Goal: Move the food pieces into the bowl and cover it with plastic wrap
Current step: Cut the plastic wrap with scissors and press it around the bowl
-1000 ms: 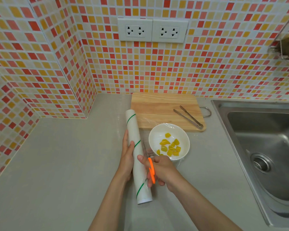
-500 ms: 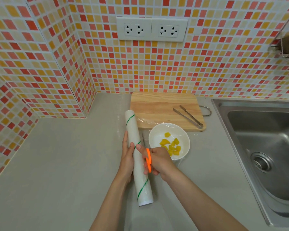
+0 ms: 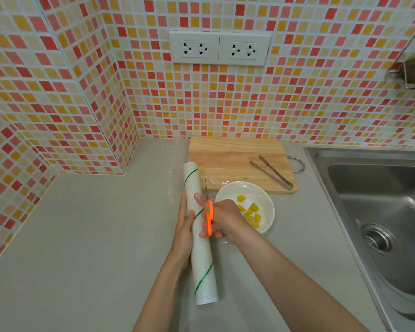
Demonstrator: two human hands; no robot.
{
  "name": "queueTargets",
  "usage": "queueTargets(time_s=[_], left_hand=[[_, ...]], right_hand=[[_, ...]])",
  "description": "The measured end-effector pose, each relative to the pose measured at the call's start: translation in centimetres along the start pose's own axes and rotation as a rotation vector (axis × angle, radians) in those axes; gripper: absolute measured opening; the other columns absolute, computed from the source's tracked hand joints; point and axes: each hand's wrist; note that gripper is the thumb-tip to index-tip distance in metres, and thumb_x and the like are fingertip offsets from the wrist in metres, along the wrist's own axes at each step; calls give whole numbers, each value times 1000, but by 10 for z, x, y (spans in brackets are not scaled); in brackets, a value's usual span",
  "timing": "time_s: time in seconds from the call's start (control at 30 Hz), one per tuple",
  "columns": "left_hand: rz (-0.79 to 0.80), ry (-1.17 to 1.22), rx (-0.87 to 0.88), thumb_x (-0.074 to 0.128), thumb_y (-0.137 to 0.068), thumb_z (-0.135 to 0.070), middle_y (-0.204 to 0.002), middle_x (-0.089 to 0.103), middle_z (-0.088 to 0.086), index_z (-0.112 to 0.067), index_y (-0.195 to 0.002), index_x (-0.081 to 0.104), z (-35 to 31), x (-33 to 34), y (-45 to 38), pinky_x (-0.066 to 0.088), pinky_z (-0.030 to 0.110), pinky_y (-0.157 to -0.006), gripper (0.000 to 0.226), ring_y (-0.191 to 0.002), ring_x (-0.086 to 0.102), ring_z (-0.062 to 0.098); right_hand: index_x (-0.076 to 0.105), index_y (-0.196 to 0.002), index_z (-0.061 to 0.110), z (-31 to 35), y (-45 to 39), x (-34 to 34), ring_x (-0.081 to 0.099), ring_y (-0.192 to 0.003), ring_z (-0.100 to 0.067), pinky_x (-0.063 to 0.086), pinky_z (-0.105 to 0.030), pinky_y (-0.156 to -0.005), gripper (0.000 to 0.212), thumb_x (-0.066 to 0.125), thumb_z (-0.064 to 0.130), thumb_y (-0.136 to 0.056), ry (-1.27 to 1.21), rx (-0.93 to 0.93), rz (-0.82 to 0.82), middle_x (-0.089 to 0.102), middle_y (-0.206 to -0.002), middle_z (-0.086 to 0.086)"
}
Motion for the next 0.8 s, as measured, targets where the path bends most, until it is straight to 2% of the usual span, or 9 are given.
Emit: queueTargets(time_s=[0.1,0.17,0.27,0.37,0.47,0.53,0.63,0.7,0.8], left_hand=[[4,30,20,30,-101,-21,-151,40,7,-37,-147,20,0,1,1,31,50,-113,49,-135,43,29],[19,44,45,30,-101,-18,-149,41,-1,-34,-147,19,0,1,1,38,40,-110,49,-131,48,17],[61,87,46,29,-101,-17,-127,54,-18,-40,-141,21,4,0,0,54,17,-78,47,-103,66,-1],[64,165,34,30,-101,-17,-120,63,-18,-46,-134,29,5,0,0,57,23,-71,44,-96,71,8],[52,239,16,41,-94,-24,-131,59,-8,-51,-129,39,1,2,4,59,37,-81,44,-106,67,27],[48,256,9,45,-88,-29,-137,56,3,-53,-126,41,-1,3,6,58,41,-85,46,-108,62,40],[62,261,13,46,-86,-32,-142,51,12,-54,-130,38,0,1,6,57,43,-86,49,-94,68,39],[75,280,22,46,-86,-31,-145,48,10,-55,-128,39,2,-1,6,58,41,-85,48,-89,71,35],[79,284,50,43,-89,-29,-148,45,1,-57,-127,40,4,-5,8,58,38,-84,47,-89,72,34]], right_hand=[[56,-70,9,8,-9,-2,60,-34,-19,27,-13,-33,54,69,61,-66,-15,21,-7,57,-36,-4],[57,-73,7,12,-15,-3,57,-32,-17,27,-13,-33,54,70,59,-68,-40,24,5,57,-37,-6],[55,-71,8,17,-22,-5,61,-35,-18,27,-13,-35,53,68,60,-70,-94,68,49,59,-41,-8],[53,-71,9,23,-27,-7,60,-35,-16,25,-15,-36,54,64,61,-72,-126,102,85,58,-52,-9],[53,-70,10,26,-31,-9,57,-31,-12,23,-11,-32,50,62,58,-76,-141,105,90,56,-52,-5],[53,-72,10,29,-32,-9,58,-32,-12,23,-12,-31,50,61,59,-76,-133,112,116,57,-46,-3],[51,-80,9,38,-33,-11,62,-36,-14,22,-13,-31,52,59,61,-77,-147,139,151,58,-57,-4],[50,-85,9,43,-34,-11,63,-38,-13,22,-14,-30,54,57,62,-77,-162,165,166,55,-68,-4],[50,-83,10,47,-37,-10,57,-33,-9,21,-14,-28,53,55,62,-79,-183,181,166,55,-62,-2]])
Point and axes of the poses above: each hand's wrist, its own y-axis away from the middle knuckle, its own x-axis out of the palm, z = x × y
